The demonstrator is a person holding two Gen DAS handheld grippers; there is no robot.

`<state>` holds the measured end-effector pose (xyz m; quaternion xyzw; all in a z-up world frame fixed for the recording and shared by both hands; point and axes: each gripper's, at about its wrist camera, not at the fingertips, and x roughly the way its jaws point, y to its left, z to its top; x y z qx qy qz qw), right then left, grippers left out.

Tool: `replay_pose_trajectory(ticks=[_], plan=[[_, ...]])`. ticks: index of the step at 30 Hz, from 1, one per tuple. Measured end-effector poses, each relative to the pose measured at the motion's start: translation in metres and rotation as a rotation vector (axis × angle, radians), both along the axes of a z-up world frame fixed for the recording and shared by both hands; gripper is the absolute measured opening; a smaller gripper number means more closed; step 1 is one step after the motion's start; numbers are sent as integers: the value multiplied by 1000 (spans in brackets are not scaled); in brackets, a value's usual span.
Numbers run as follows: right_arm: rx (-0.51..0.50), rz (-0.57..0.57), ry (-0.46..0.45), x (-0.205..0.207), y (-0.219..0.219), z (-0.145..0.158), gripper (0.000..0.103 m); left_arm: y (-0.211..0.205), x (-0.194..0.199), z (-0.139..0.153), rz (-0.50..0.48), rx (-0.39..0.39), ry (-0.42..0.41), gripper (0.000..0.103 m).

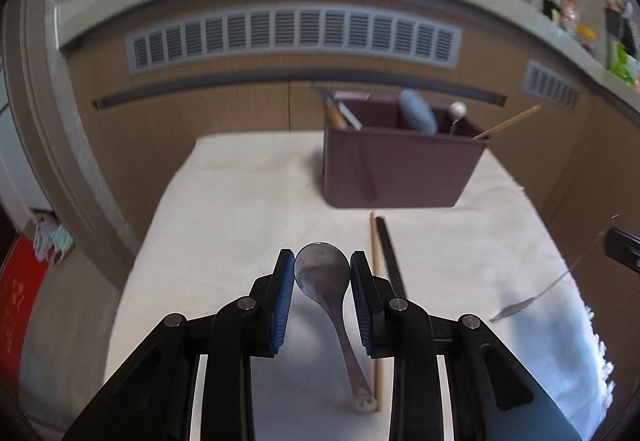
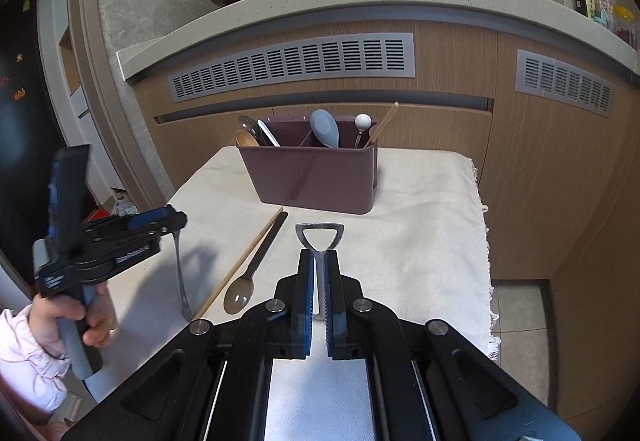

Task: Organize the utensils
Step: 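Grasp the slotted metal spoon with the left tool while the right tool holds the shovel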

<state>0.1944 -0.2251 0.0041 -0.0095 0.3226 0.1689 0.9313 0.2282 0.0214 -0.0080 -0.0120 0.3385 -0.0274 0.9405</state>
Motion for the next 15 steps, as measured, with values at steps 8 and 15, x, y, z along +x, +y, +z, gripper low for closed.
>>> replay_pose_trajectory(ticks=[8,15], plan=[[-70,-37,21,9,0,-9,23,5,-3,13,-32,-25,-22,29],[-27,-73,61,43,-9,-38,5,7,5,1,-24,-42,16,29]])
